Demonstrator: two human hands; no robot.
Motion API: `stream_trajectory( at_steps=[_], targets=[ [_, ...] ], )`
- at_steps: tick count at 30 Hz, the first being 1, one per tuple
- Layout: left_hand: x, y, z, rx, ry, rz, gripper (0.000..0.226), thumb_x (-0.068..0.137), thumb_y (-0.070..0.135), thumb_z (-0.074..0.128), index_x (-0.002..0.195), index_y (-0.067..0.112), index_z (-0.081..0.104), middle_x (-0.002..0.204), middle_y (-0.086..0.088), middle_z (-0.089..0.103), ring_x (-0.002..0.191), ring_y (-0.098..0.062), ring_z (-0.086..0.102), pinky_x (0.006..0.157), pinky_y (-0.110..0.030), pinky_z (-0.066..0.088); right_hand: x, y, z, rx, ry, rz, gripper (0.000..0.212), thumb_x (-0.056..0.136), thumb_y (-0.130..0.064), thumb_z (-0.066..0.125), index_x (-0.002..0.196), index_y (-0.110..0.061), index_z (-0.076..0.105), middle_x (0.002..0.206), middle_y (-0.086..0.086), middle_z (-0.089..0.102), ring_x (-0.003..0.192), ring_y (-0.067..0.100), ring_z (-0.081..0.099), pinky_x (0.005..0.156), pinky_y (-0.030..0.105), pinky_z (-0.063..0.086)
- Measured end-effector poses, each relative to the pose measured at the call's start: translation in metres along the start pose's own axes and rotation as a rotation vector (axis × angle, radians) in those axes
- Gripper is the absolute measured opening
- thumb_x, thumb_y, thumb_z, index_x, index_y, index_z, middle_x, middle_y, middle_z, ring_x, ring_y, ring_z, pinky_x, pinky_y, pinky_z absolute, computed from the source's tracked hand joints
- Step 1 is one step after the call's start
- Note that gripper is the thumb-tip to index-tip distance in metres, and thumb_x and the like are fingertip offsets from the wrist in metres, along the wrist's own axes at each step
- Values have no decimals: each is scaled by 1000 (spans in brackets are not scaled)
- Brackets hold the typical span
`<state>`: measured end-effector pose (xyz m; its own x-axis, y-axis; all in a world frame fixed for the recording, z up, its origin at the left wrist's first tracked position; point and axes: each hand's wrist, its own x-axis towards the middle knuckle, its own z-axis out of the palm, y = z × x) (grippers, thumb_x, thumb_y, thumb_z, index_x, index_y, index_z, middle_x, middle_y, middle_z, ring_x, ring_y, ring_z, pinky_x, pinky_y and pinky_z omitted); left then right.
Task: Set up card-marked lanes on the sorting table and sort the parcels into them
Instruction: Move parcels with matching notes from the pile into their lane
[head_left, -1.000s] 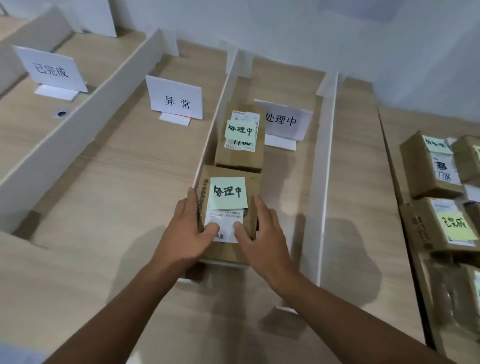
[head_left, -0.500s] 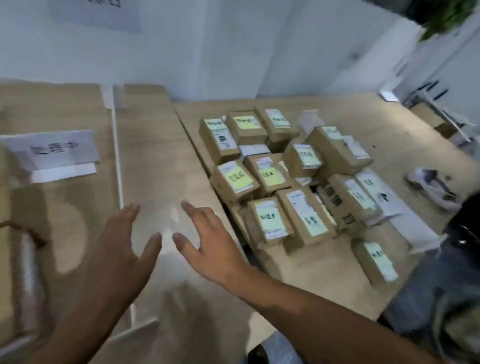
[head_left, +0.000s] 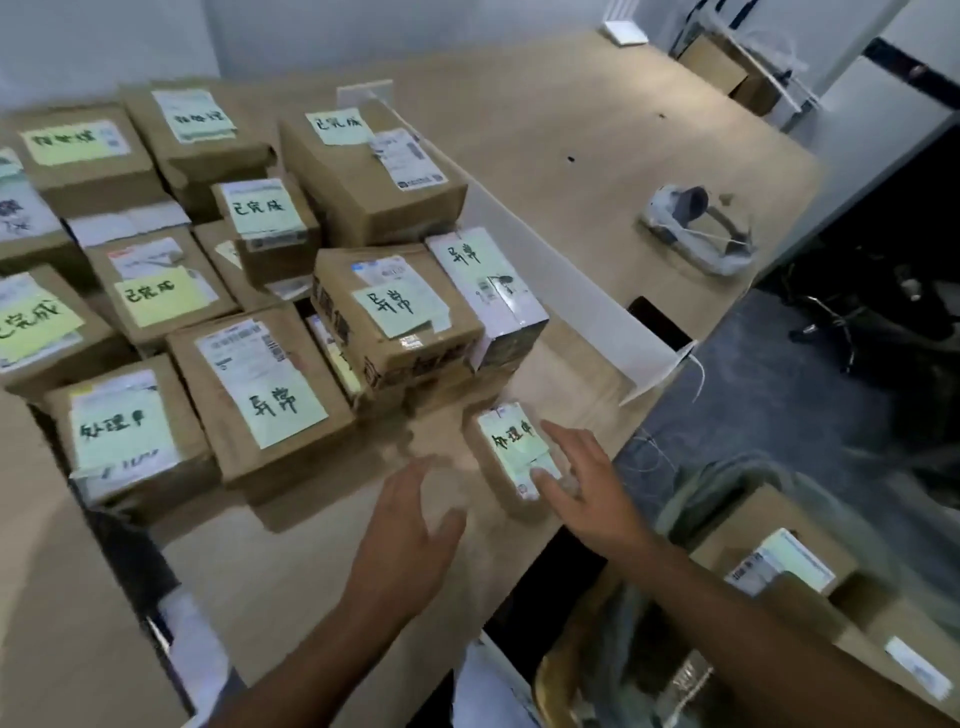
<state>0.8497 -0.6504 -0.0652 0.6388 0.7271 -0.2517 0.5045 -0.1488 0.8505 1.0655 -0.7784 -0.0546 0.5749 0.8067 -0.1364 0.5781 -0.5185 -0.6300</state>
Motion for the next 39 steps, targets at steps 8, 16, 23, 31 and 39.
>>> stream_trajectory(
  at_steps=[8,16,23,31,39],
  targets=[
    [88,20,131,-108,17,-190,57,95,24,62,149,20,42,140,-2,55,125,-20,56,100,-41,50,74,95,27,99,-201,44,58,100,-33,61,153,-28,39,136,-2,48,124,13,51,100,25,43],
    [53,30,100,-136,86,-232,53,84,29,55,136,38,51,129,13,64,106,-3,62,80,-20,53,31,45,29,271,-129,45,67,89,-42,61,150,-46,35,135,-14,54,113,3,62,87,35,60],
    [-48,24,-62,-106,376,-218,52,83,38,55,126,65,42,117,29,67,100,6,64,79,-16,53,12,-118,70,293,-322,-274,76,89,-55,55,158,-42,24,140,-13,49,121,2,57,90,37,58],
    [-162,-29,-290,-29,836,-327,68,76,40,51,136,64,29,90,41,63,81,12,65,60,-8,47,-16,-378,200,383,-521,-661,75,99,-36,60,160,-40,17,138,-9,46,115,-11,49,89,3,40],
    [-207,-141,-515,-7,1044,-314,49,85,34,59,132,45,50,106,33,65,88,26,55,66,-2,39,-30,-608,342,466,-529,-764,70,94,-26,63,156,-36,32,125,-4,48,117,1,48,99,32,52]
  ],
)
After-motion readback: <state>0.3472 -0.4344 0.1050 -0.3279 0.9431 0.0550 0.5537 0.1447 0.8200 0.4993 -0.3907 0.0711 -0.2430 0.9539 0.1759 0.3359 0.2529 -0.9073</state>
